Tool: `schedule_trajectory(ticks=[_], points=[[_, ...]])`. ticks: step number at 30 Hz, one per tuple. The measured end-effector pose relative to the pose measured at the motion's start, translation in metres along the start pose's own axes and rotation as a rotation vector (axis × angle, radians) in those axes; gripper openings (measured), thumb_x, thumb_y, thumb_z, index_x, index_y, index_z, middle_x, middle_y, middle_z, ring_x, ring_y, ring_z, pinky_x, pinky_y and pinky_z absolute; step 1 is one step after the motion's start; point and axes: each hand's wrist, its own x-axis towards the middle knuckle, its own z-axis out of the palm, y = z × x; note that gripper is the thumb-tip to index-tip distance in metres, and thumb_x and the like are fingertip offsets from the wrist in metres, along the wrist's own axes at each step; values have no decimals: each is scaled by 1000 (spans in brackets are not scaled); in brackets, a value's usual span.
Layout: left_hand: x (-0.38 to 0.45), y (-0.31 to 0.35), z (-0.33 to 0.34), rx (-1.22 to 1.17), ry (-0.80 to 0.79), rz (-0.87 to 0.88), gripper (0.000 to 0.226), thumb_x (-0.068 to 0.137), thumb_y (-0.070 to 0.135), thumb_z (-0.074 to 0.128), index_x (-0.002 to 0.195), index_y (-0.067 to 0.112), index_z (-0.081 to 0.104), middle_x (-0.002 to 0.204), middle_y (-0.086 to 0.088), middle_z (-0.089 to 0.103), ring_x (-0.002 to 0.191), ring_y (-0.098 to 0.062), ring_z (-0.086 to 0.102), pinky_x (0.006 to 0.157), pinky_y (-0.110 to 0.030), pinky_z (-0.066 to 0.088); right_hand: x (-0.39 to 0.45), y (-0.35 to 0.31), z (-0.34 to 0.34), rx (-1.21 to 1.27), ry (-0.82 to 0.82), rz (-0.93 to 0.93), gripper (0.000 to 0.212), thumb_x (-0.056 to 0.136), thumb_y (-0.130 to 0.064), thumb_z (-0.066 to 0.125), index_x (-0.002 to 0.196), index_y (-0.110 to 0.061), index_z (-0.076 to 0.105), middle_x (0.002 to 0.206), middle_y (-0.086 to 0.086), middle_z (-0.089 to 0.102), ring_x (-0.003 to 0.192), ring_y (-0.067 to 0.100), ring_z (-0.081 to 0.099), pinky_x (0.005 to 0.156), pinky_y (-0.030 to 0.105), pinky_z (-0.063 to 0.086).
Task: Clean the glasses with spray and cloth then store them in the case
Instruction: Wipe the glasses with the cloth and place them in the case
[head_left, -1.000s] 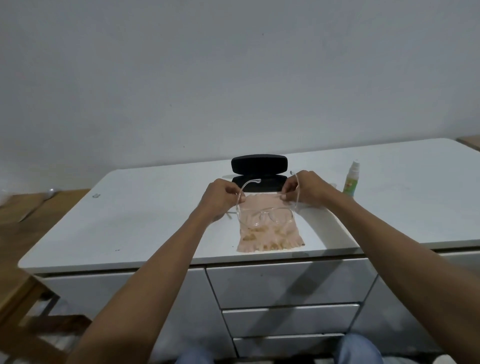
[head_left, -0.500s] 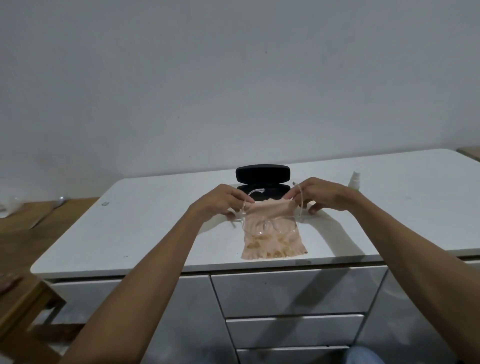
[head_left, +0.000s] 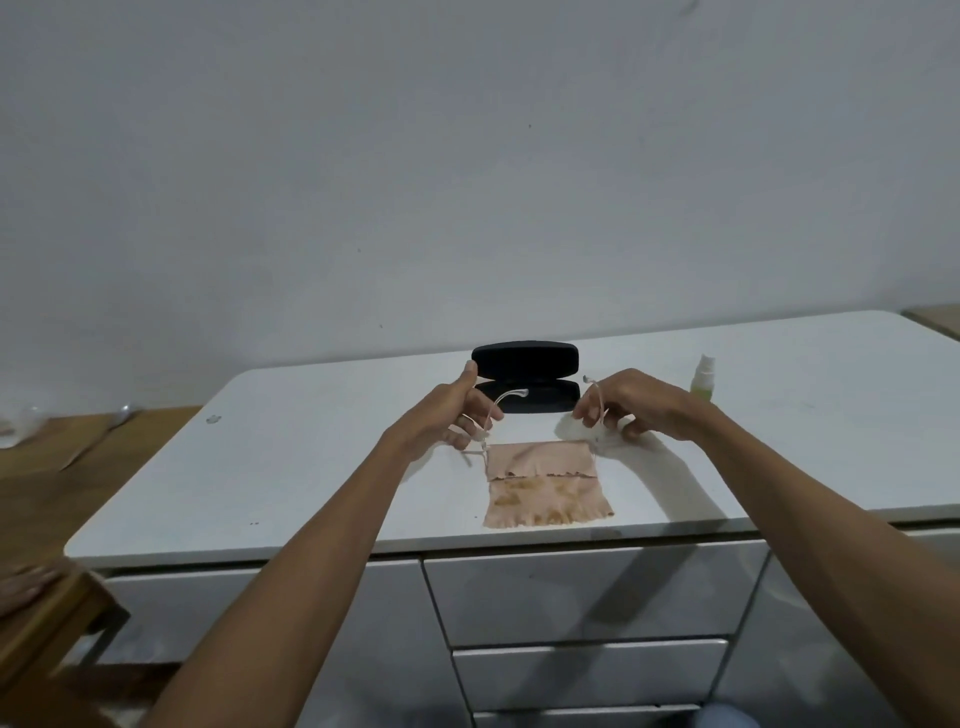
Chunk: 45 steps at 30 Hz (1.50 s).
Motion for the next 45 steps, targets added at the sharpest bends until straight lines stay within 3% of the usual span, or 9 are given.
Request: schedule_trajectory(ticks=[3,5,9,12,15,19,25,35,45], points=[[-9,-9,0,1,153,3,71,108,51,26,92,3,75,85,-11,66,64,-18,52,58,-27,41,-9,8,1,33,131,-44,23,87,-5,55,76,-8,75,104,21,73,64,17,48,48,22,33],[-18,-14,0,9,218,-7,65,108,48,30,92,3,73,83,-12,66,64,-19,51,58,-27,40,-17,14,3,21,196,-52,22,88,-3,58,75,-9,74,99,25,71,60,17,47,46,21,33],[-42,-27,2,77,300,0,46,103,42,44,87,8,70,82,-9,71,71,-22,59,66,-33,41,-35,27,6,-60,272,-42,22,88,-1,60,76,-12,75,97,17,77,63,21,51,49,23,36],[-62,-37,6,272,257,140,23,95,35,66,84,16,73,86,-3,76,80,-22,68,79,-38,51,-54,30,12,-151,265,-43,20,86,-3,66,74,-15,75,89,4,77,63,14,55,46,18,41],[-82,-36,15,388,98,208,6,83,28,81,86,23,80,90,0,76,86,-14,68,83,-35,52,-71,26,24,-258,213,-112,18,84,-8,73,75,-23,76,83,-11,73,75,11,62,59,17,45],[-99,-28,33,495,12,219,15,72,28,89,84,33,81,89,4,69,81,-5,59,72,-26,46,-86,17,41,-415,60,-172,19,78,-21,84,93,-32,82,89,-8,73,90,14,64,79,29,47],[-105,-29,39,523,53,250,13,72,26,89,79,34,81,103,2,75,96,-14,64,74,-25,46,-94,17,50,-508,87,-187,14,77,-22,88,88,-28,82,93,-6,70,93,19,65,70,24,44],[-98,-31,44,564,132,263,11,86,22,79,96,17,80,104,-3,74,90,-14,61,75,-24,42,-89,9,52,-690,98,-206,5,94,-23,72,99,-21,74,95,-5,65,91,17,60,76,23,41],[-76,-25,56,202,491,283,7,85,14,75,78,14,77,60,3,59,56,-9,50,61,-22,40,-65,6,57,-513,546,-277,9,94,-27,67,98,-24,74,83,-5,69,82,17,67,65,29,50]])
